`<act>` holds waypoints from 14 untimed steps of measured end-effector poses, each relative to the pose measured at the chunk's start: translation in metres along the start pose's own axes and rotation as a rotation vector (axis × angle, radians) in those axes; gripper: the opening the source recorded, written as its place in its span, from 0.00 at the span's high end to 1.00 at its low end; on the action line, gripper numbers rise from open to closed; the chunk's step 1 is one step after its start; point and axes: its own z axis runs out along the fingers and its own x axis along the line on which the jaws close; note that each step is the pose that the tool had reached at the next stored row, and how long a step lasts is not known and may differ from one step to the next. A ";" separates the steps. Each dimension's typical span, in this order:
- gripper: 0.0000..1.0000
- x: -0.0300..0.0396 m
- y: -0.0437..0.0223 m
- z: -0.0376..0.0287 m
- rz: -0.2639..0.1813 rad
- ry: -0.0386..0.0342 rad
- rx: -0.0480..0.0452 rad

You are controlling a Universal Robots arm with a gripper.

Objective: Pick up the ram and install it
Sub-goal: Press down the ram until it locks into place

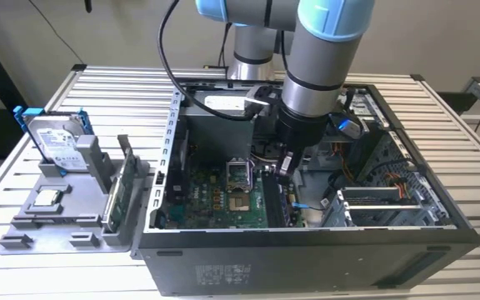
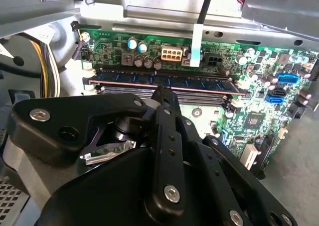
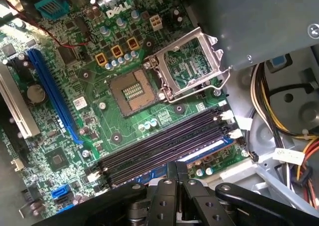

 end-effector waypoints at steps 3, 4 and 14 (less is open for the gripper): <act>0.89 0.0000 0.0000 0.0023 -0.004 0.0015 -0.0030; 0.89 -0.0001 0.0000 0.0031 -0.007 0.0021 -0.0041; 0.89 0.0000 -0.0001 0.0077 -0.075 0.0081 -0.0203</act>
